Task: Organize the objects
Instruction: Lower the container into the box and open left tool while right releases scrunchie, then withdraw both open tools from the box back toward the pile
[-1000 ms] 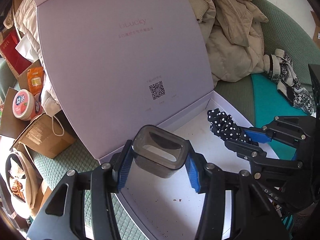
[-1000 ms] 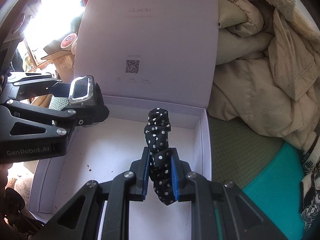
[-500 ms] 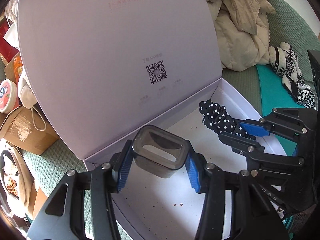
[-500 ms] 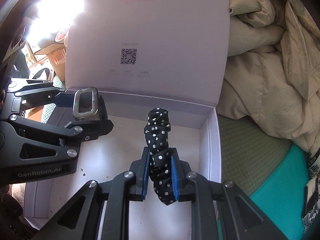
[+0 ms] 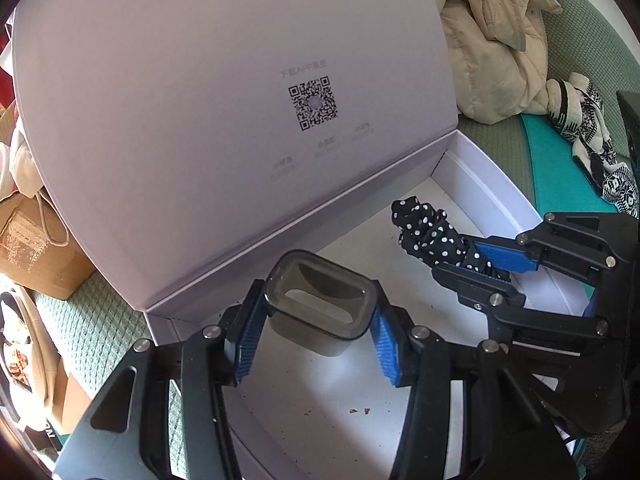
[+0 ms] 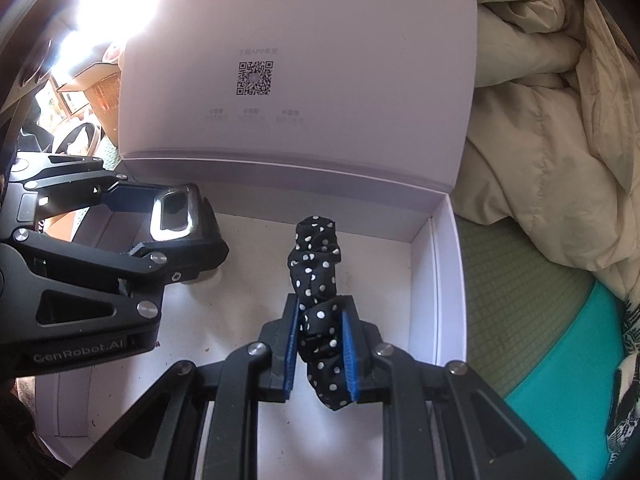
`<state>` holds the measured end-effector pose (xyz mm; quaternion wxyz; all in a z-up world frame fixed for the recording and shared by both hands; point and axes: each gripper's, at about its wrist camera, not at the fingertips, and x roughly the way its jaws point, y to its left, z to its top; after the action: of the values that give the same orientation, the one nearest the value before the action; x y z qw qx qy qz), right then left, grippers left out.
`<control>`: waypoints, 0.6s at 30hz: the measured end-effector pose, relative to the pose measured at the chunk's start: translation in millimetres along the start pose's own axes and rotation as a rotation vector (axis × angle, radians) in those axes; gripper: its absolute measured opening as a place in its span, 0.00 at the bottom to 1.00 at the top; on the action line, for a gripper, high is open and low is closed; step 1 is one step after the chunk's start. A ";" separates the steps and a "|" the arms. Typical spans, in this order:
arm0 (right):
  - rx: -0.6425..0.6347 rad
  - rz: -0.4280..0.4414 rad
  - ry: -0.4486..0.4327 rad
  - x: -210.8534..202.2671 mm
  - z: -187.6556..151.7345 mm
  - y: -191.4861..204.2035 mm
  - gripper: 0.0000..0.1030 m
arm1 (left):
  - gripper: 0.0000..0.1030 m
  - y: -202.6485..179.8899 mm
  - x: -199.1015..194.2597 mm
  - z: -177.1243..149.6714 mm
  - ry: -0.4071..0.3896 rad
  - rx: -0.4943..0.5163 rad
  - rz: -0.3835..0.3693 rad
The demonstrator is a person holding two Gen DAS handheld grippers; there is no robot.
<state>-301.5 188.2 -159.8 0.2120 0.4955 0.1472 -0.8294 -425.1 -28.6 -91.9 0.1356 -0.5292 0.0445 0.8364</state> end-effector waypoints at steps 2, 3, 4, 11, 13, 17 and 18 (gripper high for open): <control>-0.004 -0.004 0.006 -0.2 -0.8 0.2 0.18 | 0.46 -2.0 2.3 1.0 0.000 -0.006 -0.002; -0.006 -0.005 0.007 -0.5 -1.3 0.4 0.18 | 0.46 -3.2 2.9 1.7 -0.002 -0.008 -0.006; -0.005 -0.003 0.009 -1.0 -1.8 0.3 0.19 | 0.46 -4.6 3.6 2.5 0.000 -0.011 -0.006; -0.002 -0.016 0.000 -12.9 -4.4 -1.3 0.29 | 0.47 -14.7 2.4 3.7 0.002 -0.020 0.001; -0.005 -0.027 -0.002 -16.3 -5.5 -1.1 0.32 | 0.47 -18.0 0.3 3.7 -0.002 -0.023 0.003; -0.001 -0.039 -0.006 -24.3 -7.5 -1.1 0.38 | 0.47 -25.5 -5.9 3.2 -0.014 -0.028 0.008; -0.002 -0.041 -0.008 -26.6 -8.0 -0.9 0.40 | 0.48 -27.5 -8.0 3.7 -0.018 -0.029 0.011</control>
<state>-284.7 198.0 -139.9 0.1957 0.4889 0.1573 -0.8354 -417.5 -2.9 -81.2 0.1238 -0.5231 0.0341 0.8425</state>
